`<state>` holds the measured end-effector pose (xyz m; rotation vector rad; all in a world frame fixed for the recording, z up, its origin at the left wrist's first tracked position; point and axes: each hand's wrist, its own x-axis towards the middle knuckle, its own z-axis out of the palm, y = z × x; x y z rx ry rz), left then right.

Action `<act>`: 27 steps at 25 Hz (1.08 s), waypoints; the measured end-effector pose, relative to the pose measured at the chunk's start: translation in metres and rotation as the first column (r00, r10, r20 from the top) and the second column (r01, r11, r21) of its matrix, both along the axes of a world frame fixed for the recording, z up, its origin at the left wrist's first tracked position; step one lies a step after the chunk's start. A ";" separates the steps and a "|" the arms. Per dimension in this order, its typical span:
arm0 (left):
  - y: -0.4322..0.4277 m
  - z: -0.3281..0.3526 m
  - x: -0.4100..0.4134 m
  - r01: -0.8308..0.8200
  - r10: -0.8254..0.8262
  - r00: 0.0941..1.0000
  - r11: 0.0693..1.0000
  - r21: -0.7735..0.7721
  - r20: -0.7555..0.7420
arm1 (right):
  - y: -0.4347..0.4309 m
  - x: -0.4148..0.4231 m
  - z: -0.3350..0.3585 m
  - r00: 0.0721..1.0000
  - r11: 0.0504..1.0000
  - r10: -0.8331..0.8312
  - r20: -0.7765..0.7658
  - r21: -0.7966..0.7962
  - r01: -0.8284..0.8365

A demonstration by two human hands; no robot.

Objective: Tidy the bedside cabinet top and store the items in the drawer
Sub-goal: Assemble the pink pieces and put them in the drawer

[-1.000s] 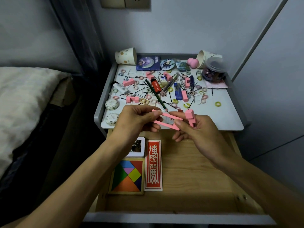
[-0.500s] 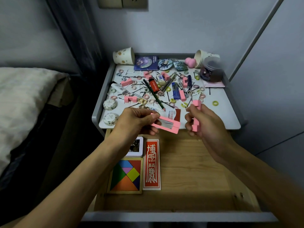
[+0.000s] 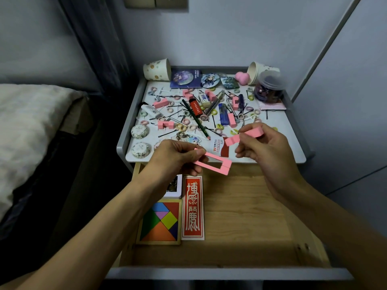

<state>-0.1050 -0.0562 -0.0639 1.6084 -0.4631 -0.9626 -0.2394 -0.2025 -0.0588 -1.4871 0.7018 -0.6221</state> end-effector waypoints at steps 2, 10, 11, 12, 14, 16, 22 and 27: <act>-0.001 0.000 0.000 0.003 -0.003 1.000 1.000 0.003 -0.024 | 0.003 0.001 0.000 0.999 0.996 0.035 0.014 0.080 -0.036; 0.002 0.003 0.001 0.009 -0.011 0.995 1.000 -0.029 -0.097 | 0.006 0.001 -0.004 0.987 0.985 0.154 -0.047 -0.064 -0.157; 0.003 0.003 0.001 0.009 -0.011 0.995 1.000 -0.027 -0.098 | 0.007 0.000 -0.005 0.980 0.976 0.180 -0.088 -0.111 -0.189; 0.003 0.003 0.001 0.012 -0.015 0.996 1.000 -0.027 -0.093 | 0.009 0.000 -0.006 0.972 0.965 0.201 -0.121 -0.148 -0.217; 0.003 0.003 0.000 0.022 -0.025 0.997 0.999 -0.040 -0.079 | 0.010 0.001 -0.008 0.963 0.947 0.216 -0.160 -0.206 -0.247; 0.004 0.002 -0.002 0.021 -0.025 0.997 0.998 -0.057 -0.071 | 0.011 0.002 -0.009 0.961 0.933 0.216 -0.174 -0.255 -0.255; 0.003 -0.001 -0.002 0.002 -0.007 0.997 0.998 -0.062 -0.073 | 0.017 0.001 -0.009 0.965 0.869 0.162 -0.208 -0.433 -0.239; 0.003 -0.002 -0.004 -0.015 0.007 0.997 0.996 -0.089 -0.081 | 0.016 0.001 -0.010 0.971 0.798 0.115 -0.209 -0.563 -0.215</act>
